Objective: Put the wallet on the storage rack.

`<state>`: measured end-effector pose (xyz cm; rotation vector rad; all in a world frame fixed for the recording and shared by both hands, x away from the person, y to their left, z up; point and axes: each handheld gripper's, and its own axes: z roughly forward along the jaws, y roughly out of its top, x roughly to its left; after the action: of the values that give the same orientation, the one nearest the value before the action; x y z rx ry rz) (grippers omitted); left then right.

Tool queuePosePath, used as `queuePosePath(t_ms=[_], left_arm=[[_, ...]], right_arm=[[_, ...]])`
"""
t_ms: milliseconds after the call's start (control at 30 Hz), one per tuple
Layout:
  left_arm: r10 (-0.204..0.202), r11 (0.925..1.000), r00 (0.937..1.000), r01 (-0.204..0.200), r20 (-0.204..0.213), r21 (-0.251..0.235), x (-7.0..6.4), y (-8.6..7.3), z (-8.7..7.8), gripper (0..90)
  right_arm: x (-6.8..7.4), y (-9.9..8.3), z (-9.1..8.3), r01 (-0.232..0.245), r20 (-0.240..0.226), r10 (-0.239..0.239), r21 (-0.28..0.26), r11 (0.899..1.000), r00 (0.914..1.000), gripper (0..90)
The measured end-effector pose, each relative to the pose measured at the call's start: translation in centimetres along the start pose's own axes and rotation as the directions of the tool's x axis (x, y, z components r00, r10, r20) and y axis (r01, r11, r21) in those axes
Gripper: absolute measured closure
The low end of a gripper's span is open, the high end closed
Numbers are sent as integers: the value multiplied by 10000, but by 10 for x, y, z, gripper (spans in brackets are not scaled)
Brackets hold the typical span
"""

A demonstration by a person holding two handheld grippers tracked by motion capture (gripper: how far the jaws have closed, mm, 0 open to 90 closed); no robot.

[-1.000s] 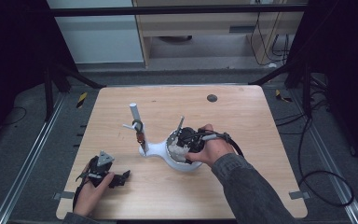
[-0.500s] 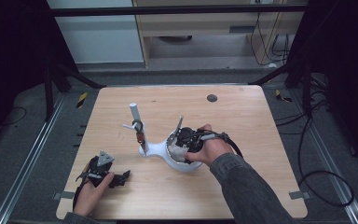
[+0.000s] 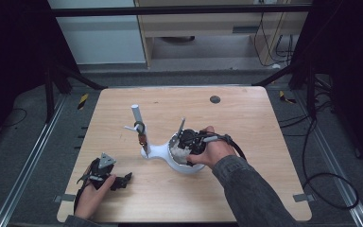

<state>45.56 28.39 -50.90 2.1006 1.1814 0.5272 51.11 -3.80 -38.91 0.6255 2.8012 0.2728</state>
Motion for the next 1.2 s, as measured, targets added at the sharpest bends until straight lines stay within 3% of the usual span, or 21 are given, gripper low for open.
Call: queuePosePath(t_ms=[167, 200, 333, 900, 1200], left_arm=[[11, 10000, 10000, -11, 1, 6, 0, 0, 0, 0], [13, 10000, 10000, -13, 5, 11, 0, 0, 0, 0], [29, 10000, 10000, -29, 7, 21, 0, 0, 0, 0], [11, 10000, 10000, -11, 9, 19, 0, 0, 0, 0], [3, 10000, 10000, -3, 12, 17, 0, 0, 0, 0]], right_arm=[[-1, -1, 4, -267, -241, 266, -24, 9996, 9994, 293], [-1, -1, 5, -405, -338, 405, 5, 9992, 9986, 254], [-1, -1, 1, -683, -313, 672, -346, 9971, 9972, 209], [-1, -3, -4, -593, -193, 582, -665, 9960, 9981, 220], [0, -6, -7, -705, -107, 698, -932, 9932, 9975, 137]])
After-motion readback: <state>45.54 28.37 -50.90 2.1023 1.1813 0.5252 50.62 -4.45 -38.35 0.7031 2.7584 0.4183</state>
